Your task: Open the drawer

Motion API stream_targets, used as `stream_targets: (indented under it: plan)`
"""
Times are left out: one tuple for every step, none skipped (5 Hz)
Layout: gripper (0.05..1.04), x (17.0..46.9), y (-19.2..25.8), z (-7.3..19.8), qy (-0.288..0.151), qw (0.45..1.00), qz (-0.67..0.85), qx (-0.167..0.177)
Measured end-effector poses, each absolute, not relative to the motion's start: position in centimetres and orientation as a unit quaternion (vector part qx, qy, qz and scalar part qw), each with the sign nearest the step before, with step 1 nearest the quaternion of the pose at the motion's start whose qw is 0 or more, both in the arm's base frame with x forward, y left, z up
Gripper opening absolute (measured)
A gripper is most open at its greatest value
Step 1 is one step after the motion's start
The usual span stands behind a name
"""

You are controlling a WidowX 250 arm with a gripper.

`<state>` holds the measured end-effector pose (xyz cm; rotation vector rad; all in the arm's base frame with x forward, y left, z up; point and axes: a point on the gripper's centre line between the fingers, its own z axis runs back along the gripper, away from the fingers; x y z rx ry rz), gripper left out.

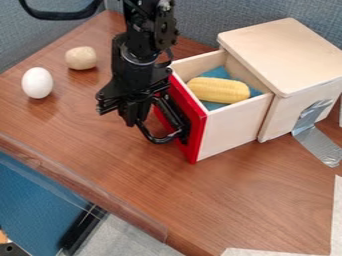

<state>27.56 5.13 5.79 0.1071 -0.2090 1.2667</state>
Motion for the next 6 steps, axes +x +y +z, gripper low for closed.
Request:
stream_targets:
  plan:
    - [0.378, 27.1, 6.7, 5.9, -0.103, 0.78, 0.615, 0.051]
    - [0.69, 27.3, 6.1, 6.7, -0.12, 0.795, 0.594, 0.029]
    - [0.964, 27.6, 5.5, 7.8, -0.133, 0.816, 0.562, 0.003]
    - [1.004, 27.2, 5.2, 7.9, -0.124, 0.826, 0.55, -0.004]
    - [1.0, 27.1, 5.2, 9.3, -0.134, 0.852, 0.506, -0.018]
    - [1.0, 26.6, 5.3, 11.7, -0.172, 0.868, 0.466, -0.019]
